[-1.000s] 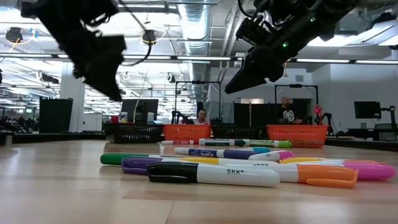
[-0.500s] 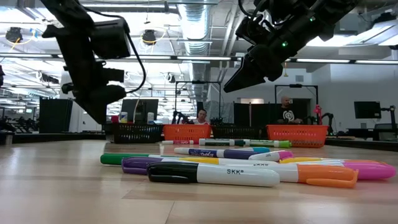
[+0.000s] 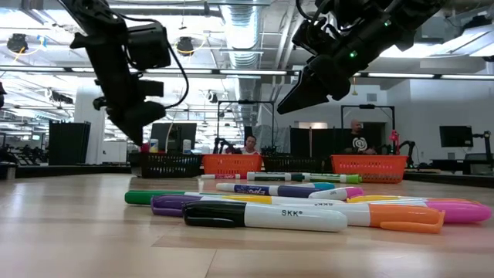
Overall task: Pick & Place Markers
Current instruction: Adjust the large red marker in the left black bin
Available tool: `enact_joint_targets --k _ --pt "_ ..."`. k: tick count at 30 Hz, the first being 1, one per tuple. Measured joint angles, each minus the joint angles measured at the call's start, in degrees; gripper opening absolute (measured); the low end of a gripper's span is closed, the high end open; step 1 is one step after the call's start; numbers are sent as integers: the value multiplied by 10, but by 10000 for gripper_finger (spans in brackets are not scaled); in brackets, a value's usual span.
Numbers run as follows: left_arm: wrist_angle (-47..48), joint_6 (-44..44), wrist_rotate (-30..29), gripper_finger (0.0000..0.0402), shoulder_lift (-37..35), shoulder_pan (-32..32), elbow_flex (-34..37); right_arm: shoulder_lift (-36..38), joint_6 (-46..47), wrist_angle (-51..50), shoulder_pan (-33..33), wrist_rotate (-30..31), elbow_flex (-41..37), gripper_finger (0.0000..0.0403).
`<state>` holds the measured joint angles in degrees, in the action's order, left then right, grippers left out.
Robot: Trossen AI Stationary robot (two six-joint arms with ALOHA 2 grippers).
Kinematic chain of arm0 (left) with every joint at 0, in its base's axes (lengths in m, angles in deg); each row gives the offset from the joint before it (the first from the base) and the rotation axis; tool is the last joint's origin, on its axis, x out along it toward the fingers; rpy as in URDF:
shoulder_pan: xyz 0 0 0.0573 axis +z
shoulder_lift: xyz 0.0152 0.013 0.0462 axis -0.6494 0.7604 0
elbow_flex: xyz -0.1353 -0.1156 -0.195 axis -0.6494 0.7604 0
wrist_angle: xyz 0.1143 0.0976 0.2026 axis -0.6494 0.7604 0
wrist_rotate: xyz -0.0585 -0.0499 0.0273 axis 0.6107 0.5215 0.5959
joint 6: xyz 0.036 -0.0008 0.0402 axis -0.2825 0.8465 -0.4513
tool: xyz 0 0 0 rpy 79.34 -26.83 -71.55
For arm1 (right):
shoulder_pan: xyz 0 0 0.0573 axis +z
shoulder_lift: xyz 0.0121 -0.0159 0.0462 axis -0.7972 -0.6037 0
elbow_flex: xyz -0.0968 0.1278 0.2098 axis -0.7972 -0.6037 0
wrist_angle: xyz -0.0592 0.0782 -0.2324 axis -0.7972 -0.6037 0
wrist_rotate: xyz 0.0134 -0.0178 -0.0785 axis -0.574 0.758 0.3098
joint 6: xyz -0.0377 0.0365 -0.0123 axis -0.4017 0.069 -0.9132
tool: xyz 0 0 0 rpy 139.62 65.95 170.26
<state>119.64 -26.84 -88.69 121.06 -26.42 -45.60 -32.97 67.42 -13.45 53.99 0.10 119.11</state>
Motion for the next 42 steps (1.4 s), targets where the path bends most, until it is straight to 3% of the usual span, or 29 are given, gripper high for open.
enact_joint_targets --k 10,18,36,42 --pt "-27 -58 -1 19 0 54 -1 0 0 0 0 -12 0 249" --pt "-23 -64 93 17 0 49 -1 0 0 0 0 -13 0 249" --pt "-89 -104 86 17 0 79 -1 0 0 0 0 -13 0 249" --pt "-127 -129 120 17 0 93 -1 0 0 0 0 -13 0 249"
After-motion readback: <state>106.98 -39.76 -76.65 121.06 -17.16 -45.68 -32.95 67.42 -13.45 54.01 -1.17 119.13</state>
